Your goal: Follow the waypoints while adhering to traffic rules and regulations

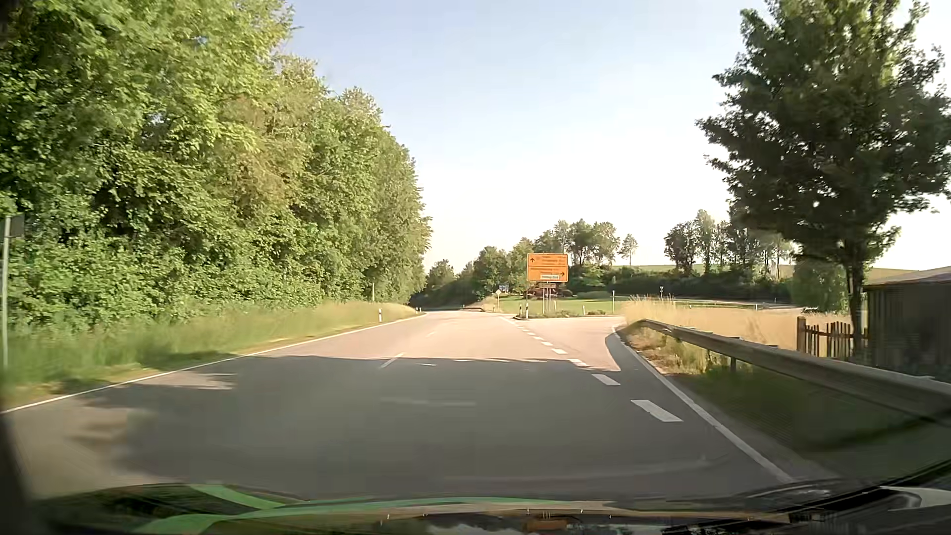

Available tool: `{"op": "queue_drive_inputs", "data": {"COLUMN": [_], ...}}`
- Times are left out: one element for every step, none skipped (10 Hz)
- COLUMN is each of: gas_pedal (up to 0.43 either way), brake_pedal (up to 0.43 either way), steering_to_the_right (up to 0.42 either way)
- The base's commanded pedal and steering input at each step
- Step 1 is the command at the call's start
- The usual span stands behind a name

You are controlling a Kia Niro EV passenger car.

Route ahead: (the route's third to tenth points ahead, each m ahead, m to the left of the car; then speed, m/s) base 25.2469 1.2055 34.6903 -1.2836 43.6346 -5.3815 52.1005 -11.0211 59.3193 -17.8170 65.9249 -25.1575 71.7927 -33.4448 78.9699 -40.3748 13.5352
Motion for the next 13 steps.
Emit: {"op": "queue_drive_inputs", "data": {"gas_pedal": [0.0,0.0,0.0,0.0,0.0,0.0,0.0,0.0,0.0,0.0,0.0,0.0,0.0], "brake_pedal": [0.213,0.213,0.213,0.213,0.213,0.213,0.213,0.207,0.207,0.207,0.207,0.207,0.213], "steering_to_the_right": [0.022,0.023,0.023,0.023,0.023,0.024,0.024,0.025,0.025,0.025,0.025,0.026,0.026]}}
